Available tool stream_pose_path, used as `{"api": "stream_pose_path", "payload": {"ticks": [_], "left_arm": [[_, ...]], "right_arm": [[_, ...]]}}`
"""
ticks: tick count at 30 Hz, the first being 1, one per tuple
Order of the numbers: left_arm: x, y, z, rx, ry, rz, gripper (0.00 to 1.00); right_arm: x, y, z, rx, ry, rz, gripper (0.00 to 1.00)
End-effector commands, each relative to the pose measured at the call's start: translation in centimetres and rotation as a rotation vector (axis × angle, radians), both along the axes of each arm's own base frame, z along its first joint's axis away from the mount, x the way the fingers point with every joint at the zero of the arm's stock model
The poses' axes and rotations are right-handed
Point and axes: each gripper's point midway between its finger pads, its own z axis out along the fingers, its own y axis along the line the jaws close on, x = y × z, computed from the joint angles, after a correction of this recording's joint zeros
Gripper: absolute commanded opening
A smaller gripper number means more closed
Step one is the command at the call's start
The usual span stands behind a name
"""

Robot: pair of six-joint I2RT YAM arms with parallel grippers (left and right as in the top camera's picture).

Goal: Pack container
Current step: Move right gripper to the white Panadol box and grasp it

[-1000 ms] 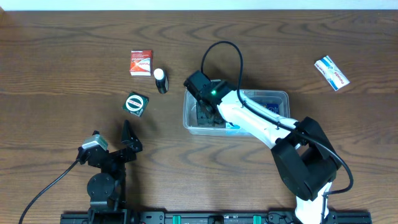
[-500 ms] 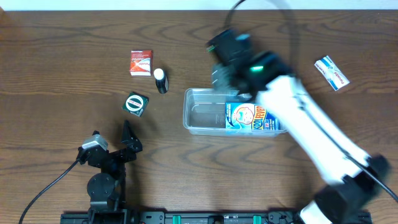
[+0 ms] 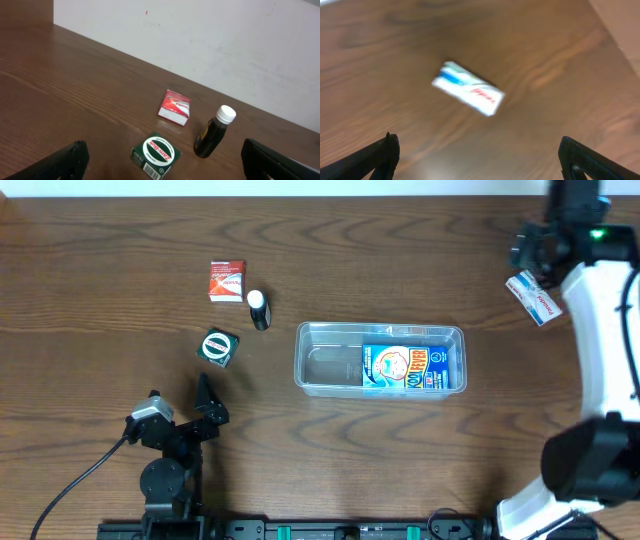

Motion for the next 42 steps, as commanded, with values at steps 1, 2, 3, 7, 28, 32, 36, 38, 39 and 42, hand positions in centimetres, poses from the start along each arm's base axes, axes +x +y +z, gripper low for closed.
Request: {"api": "stream_pose_path", "payload": {"ticks": [1,2,3,7,28,32,36,38,39,42], "left_arm": [[-0.1,0.3,-1.8,0.019,0.055,0.014,0.98],[-0.1,0.3,-1.8,0.019,0.055,0.014,0.98],[-0.1,0.3,-1.8,0.019,0.055,0.014,0.98],[-0.1,0.3,-1.8,0.019,0.055,0.014,0.98],[-0.1,0.3,-1.8,0.019,0.056,0.014,0.98],[-0.1,0.3,-1.8,0.019,0.055,0.014,0.98],[-0.1,0.3,-1.8,0.019,0.055,0.014,0.98],[-0.1,0.3,-1.8,0.019,0.056,0.014,0.98],[-0.1,0.3,-1.8,0.019,0.055,0.014,0.98],[-0.1,0.3,-1.8,0.019,0.056,0.014,0.98]], "right_arm": [[0.1,-3.0,-3.3,0.000,0.095,0.013,0.99],[0.3,-3.4,-4.0,0.009,0.112,0.029,0.99],[0.6,-3.7,-4.9,0.018,0.131,0.059,0.99],[2.0,-3.8,-7.5,0.036,0.188,0.231,0.99],[4.9,-5.0,-18.3,0.055,0.320,0.609,0.99],[5.2,-5.0,-18.7,0.068,0.303,0.619,0.99],[5.1,-5.0,-19.7,0.079,0.319,0.620,0.99],[5.0,-5.0,-20.4,0.090,0.327,0.614,0.99],[4.9,-4.9,-20.7,0.097,0.331,0.609,0.99],[4.9,-4.6,-21.3,0.116,0.331,0.617,0.99]]}}
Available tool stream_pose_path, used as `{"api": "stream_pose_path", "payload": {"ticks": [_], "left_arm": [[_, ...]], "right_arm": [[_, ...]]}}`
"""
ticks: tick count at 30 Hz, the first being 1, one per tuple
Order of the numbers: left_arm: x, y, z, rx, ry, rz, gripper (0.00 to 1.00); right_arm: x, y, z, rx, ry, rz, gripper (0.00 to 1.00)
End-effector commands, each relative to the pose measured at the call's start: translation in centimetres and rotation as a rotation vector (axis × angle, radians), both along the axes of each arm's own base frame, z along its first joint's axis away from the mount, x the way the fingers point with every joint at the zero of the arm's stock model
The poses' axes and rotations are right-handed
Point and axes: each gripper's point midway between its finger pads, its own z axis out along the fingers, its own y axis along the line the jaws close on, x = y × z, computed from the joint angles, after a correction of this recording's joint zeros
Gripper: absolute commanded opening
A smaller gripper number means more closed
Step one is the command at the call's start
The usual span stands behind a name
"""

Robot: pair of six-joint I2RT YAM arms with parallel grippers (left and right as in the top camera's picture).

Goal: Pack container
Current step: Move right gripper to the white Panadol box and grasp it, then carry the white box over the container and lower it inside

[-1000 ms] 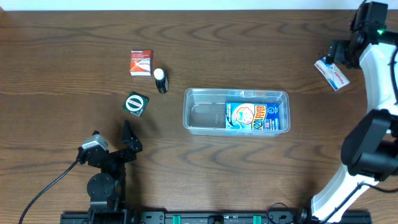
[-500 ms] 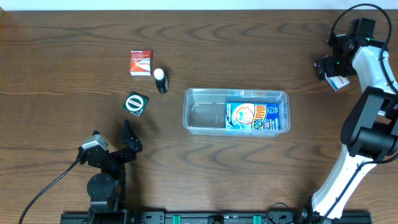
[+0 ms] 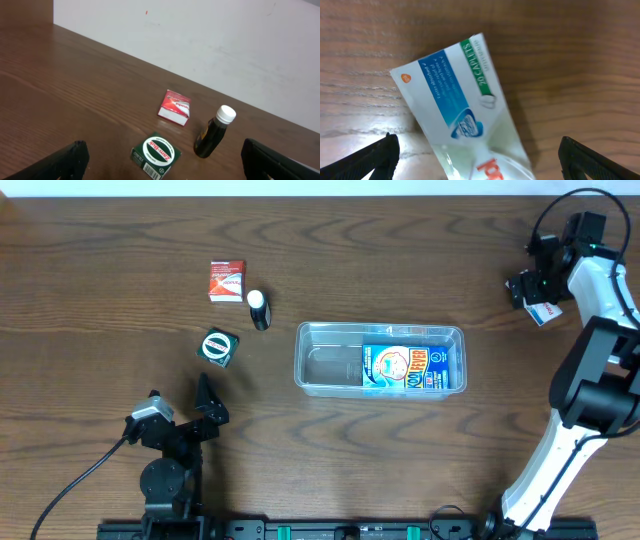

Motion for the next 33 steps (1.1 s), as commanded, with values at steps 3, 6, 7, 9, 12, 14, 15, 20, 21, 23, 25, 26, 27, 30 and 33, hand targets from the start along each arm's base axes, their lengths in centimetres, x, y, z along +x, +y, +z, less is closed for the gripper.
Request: {"api": "stream_pose_path", "payload": {"ticks": [3,6,7,9,12,14,15,20,21,23,25,26,27,30,33], "left_arm": [[-0.1,0.3,-1.8,0.019,0.056,0.014,0.98],[-0.1,0.3,-1.8,0.019,0.055,0.014,0.98],[-0.1,0.3,-1.8,0.019,0.055,0.014,0.98],[-0.1,0.3,-1.8,0.019,0.055,0.014,0.98],[-0.1,0.3,-1.8,0.019,0.056,0.014,0.98],[-0.1,0.3,-1.8,0.019,0.056,0.014,0.98],[-0.1,0.3,-1.8,0.019,0.056,0.014,0.98],[-0.1,0.3,-1.8,0.019,0.056,0.014,0.98],[-0.1,0.3,-1.8,0.019,0.056,0.014,0.98],[-0.1,0.3,-1.8,0.019,0.056,0.014,0.98],[-0.1,0.3,-1.8,0.019,0.056,0.014,0.98],[-0.1,0.3,-1.8,0.019,0.056,0.014,0.98],[-0.1,0.3,-1.8,0.019,0.056,0.014,0.98],[-0.1,0.3,-1.8,0.019,0.056,0.014,0.98],[-0.1,0.3,-1.8,0.019,0.056,0.014,0.98]], "right_arm": [[-0.2,0.1,-1.5,0.029,0.019,0.002,0.99],[-0.3,0.1,-1.5,0.034,0.021,-0.010,0.97],[-0.4,0.2,-1.7,0.038,0.026,-0.017,0.95],[-0.6,0.2,-2.1,0.047,0.039,-0.032,0.89],[-1.3,0.4,-2.5,0.068,0.064,-0.074,0.80],[-1.6,0.6,-2.6,0.078,0.074,-0.100,0.77],[-1.7,0.6,-2.6,0.082,0.080,-0.108,0.76],[-2.8,1.0,-2.8,0.098,0.123,-0.125,0.65],[-3.0,1.0,-2.9,0.100,0.133,-0.126,0.62],[-3.3,1.0,-2.9,0.105,0.140,-0.157,0.57],[-3.3,0.9,-2.9,0.113,0.139,-0.208,0.53],[-3.3,0.9,-2.9,0.118,0.136,-0.237,0.52],[-3.3,0.9,-2.9,0.123,0.134,-0.258,0.52],[-3.3,0.9,-2.9,0.137,0.129,-0.315,0.51],[-3.4,0.9,-2.8,0.146,0.127,-0.353,0.50]]}}
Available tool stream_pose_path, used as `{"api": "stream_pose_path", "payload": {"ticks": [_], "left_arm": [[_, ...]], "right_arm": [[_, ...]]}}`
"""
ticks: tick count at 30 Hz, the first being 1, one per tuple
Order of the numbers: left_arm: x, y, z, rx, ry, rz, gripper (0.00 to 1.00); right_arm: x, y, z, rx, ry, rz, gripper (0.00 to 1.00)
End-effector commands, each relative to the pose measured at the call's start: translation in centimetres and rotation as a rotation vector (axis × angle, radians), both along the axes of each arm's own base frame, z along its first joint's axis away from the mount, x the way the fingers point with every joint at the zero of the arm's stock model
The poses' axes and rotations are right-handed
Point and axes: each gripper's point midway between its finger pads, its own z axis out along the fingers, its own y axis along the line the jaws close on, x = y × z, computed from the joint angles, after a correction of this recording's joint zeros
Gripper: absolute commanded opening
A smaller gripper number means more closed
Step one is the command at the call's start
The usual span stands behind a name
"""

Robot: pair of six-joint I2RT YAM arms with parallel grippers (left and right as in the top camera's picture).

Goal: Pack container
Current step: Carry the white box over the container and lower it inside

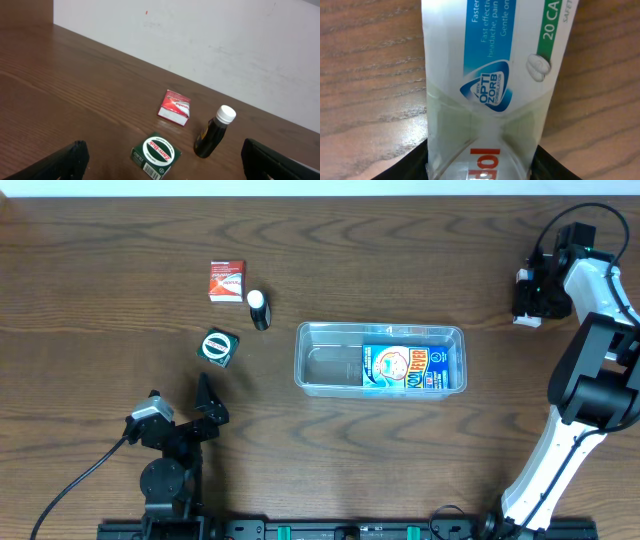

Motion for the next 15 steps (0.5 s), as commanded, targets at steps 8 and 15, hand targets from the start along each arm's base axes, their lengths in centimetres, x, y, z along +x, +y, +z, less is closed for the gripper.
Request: {"api": "stream_pose_path", "payload": {"ticks": [8,15], "left_arm": [[-0.1,0.3,-1.8,0.019,0.056,0.014,0.98],[-0.1,0.3,-1.8,0.019,0.056,0.014,0.98]], "right_arm": [[0.1,-0.2,4.3,0.018,-0.050,-0.126,0.49],[1.3,2.2,13.9,0.069,-0.240,-0.067,0.49]]}}
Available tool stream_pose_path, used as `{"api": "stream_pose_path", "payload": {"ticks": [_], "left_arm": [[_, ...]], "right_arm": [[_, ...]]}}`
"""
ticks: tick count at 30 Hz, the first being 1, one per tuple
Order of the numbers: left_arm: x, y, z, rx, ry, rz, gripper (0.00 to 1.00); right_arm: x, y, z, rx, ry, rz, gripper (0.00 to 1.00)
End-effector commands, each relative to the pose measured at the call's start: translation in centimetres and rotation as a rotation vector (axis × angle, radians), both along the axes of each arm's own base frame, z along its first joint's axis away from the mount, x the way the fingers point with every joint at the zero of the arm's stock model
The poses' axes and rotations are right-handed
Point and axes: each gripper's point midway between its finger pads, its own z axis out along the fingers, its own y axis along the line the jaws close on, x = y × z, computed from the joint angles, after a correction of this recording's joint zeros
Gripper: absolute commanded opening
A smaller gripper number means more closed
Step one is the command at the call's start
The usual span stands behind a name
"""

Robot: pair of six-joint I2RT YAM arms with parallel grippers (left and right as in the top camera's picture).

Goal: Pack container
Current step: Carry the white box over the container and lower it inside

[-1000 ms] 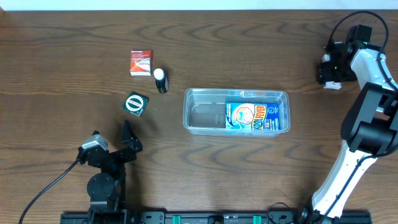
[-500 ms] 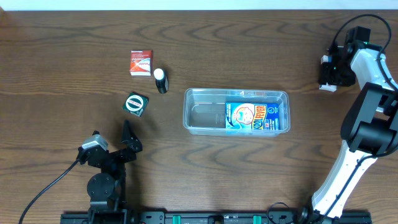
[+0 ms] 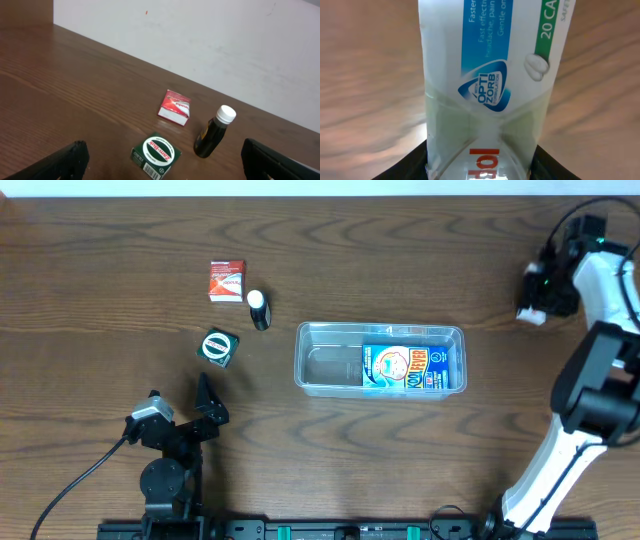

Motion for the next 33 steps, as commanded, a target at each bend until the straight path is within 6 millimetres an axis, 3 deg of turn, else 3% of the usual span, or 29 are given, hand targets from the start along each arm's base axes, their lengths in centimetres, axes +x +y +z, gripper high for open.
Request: {"api": "stream_pose_path", "payload": {"ticks": [1,5,9,12,15,20,26,33], "left_arm": [[-0.1,0.3,-1.8,0.019,0.056,0.014,0.98],[-0.1,0.3,-1.8,0.019,0.056,0.014,0.98],[-0.1,0.3,-1.8,0.019,0.056,0.014,0.98],[-0.1,0.3,-1.8,0.019,0.056,0.014,0.98],[-0.1,0.3,-1.8,0.019,0.056,0.014,0.98],[-0.1,0.3,-1.8,0.019,0.056,0.014,0.98],[-0.1,0.3,-1.8,0.019,0.056,0.014,0.98],[-0.1,0.3,-1.8,0.019,0.056,0.014,0.98]], "right_arm": [[1.7,2.0,9.2,0.021,-0.217,0.039,0.50],[1.0,7.1,14.6,0.080,-0.323,0.204,0.49],[-1.2,12.8,18.0,0.106,-0.350,0.369,0.49],[-3.7,17.2,19.0,0.095,-0.322,0.549,0.50],[-6.8,20.9,18.5,0.058,-0.239,0.744,0.53],[-10.3,22.9,16.5,-0.070,-0.069,0.915,0.56],[-11.8,24.5,15.3,-0.087,-0.017,0.991,0.56],[-12.5,24.4,14.1,-0.078,0.027,0.994,0.55]]}}
